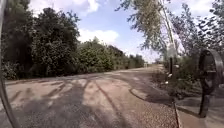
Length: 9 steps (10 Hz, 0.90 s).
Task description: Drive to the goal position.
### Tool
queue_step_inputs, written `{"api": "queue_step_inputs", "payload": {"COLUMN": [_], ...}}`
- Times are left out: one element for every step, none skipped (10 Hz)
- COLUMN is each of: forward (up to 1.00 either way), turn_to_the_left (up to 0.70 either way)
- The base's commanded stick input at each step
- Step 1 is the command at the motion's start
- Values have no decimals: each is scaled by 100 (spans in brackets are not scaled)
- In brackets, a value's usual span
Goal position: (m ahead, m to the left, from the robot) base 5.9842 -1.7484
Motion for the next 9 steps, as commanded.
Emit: {"api": "queue_step_inputs", "payload": {"forward": [4,4,4,4,4,4,0,4,4], "turn_to_the_left": [0,0,0,0,0,0,0,0,0]}}
